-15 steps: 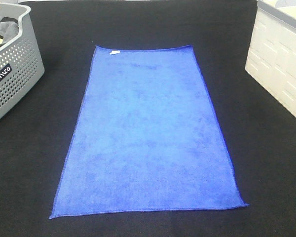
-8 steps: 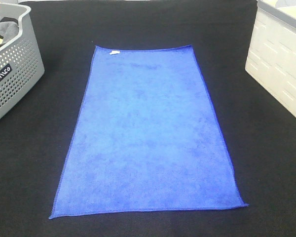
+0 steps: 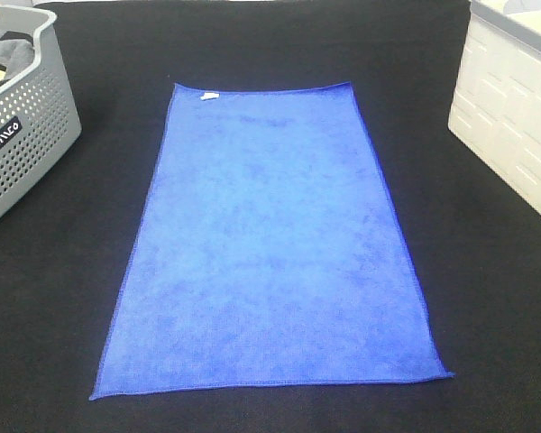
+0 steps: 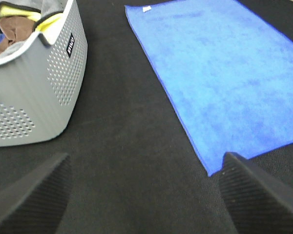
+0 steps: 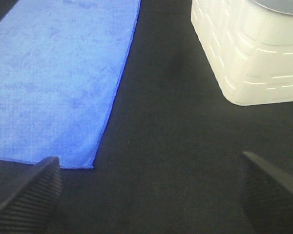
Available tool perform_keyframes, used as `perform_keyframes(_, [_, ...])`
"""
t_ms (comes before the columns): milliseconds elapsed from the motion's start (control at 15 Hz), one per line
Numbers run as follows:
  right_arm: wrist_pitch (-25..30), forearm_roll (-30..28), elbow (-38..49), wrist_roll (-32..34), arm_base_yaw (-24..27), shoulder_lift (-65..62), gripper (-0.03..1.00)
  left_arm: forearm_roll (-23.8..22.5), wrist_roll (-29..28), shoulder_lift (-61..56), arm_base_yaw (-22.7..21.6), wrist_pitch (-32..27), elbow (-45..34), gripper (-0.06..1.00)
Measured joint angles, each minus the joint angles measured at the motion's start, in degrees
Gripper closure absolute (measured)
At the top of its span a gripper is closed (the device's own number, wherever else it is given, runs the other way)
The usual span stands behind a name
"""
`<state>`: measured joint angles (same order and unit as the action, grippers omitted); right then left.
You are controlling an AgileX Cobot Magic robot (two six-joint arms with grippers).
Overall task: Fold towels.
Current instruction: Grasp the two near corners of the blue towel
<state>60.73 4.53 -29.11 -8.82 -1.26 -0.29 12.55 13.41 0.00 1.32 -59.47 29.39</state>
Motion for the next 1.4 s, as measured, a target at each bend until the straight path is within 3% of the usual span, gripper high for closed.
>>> perform_keyframes(133, [-3.15, 0.0, -0.8, 0.92, 0.0, 1.89, 0.06, 1.49, -1.03, 2.06, 0.0, 5.84, 0.57, 0.19])
perform_keyframes(333, [-7.33, 1.49, -0.86, 5.96, 0.0, 9.11, 0.06, 7.28, -7.68, 7.39, 0.0, 13.92, 0.57, 0.19])
perform_keyframes(800, [-11.06, 6.13, -0.86, 8.14, 0.0, 30.6, 0.06, 15.3, -8.88, 26.47, 0.0, 16.16, -0.23, 0.19])
perform_keyframes(1067, [-14.78, 13.98, -0.86, 4.13, 0.0, 46.47, 0.06, 16.84, -8.88, 42.63, 0.0, 17.25, -1.15, 0.19])
perform_keyframes(1200, [-15.58, 18.33, -0.86, -2.01, 0.0, 56.15, 0.06, 19.94, -5.73, 52.25, 0.0, 19.77, -1.15, 0.19])
perform_keyframes(1400, [-20.51, 22.75, -0.86, -8.08, 0.0, 65.43, 0.06, 28.76, 3.95, 63.48, 0.0, 21.49, -1.15, 0.19])
